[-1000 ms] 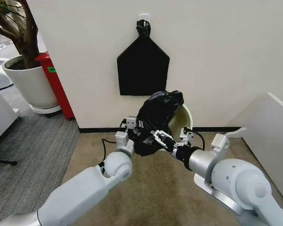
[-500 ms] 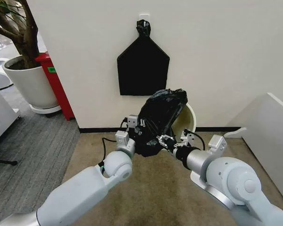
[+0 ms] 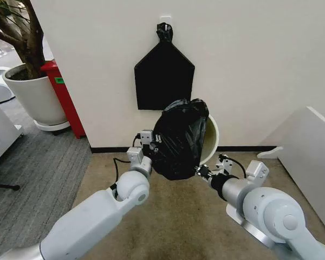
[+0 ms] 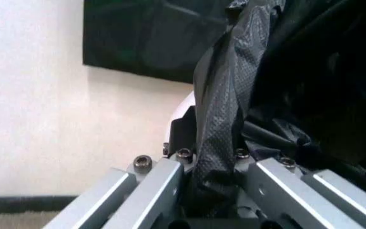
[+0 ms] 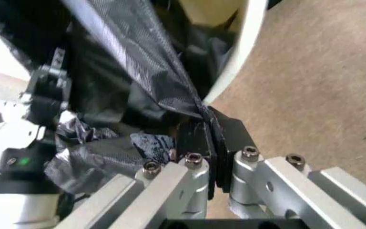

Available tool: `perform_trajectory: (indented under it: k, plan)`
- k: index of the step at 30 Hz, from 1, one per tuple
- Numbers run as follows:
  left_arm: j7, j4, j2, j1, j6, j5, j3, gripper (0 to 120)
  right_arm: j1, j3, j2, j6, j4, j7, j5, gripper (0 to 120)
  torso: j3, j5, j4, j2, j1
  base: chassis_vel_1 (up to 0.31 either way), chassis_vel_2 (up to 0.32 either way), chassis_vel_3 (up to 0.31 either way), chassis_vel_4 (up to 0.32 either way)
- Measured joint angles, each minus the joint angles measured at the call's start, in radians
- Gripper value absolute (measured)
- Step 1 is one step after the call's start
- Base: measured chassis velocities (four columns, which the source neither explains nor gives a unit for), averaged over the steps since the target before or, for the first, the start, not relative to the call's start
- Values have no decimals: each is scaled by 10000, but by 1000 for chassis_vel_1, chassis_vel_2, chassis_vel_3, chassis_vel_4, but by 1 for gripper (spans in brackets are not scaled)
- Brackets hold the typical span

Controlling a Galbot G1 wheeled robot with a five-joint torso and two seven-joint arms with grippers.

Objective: Place the garbage bag over the trash bin.

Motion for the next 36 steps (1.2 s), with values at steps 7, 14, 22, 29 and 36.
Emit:
perform_trajectory:
  k: [7, 14, 22, 29, 36]
  plan:
    - [-189, -352, 257, 275, 176, -850, -343, 0, -195, 166, -115, -88, -20, 52, -1150, 0, 0, -1, 0, 0, 0, 0, 0, 0, 0]
    - [-554, -691, 249, 589, 162, -2273, -944, 0, -558, 189, -239, -380, -396, -495, -2695, 0, 0, 0, 0, 0, 0, 0, 0, 0, 0]
    - [-781, -908, 255, 846, 128, -3927, -1528, 0, -1344, 188, -126, -698, -239, -1187, -3212, 0, 0, -1, 0, 0, 0, 0, 0, 0, 0]
    - [-955, -1164, 368, 1080, 659, -5658, -2040, 0, -2310, 477, -18, -994, -513, -3656, -4942, 0, -1, -1, 0, 0, -1, 0, 0, 0, 0]
    - [-1109, -1206, 465, 1264, 848, -6605, -2468, 0, -2858, 740, -382, 201, -1666, -7125, -7801, 0, 0, -1, 0, 0, 0, 0, 0, 0, 0]
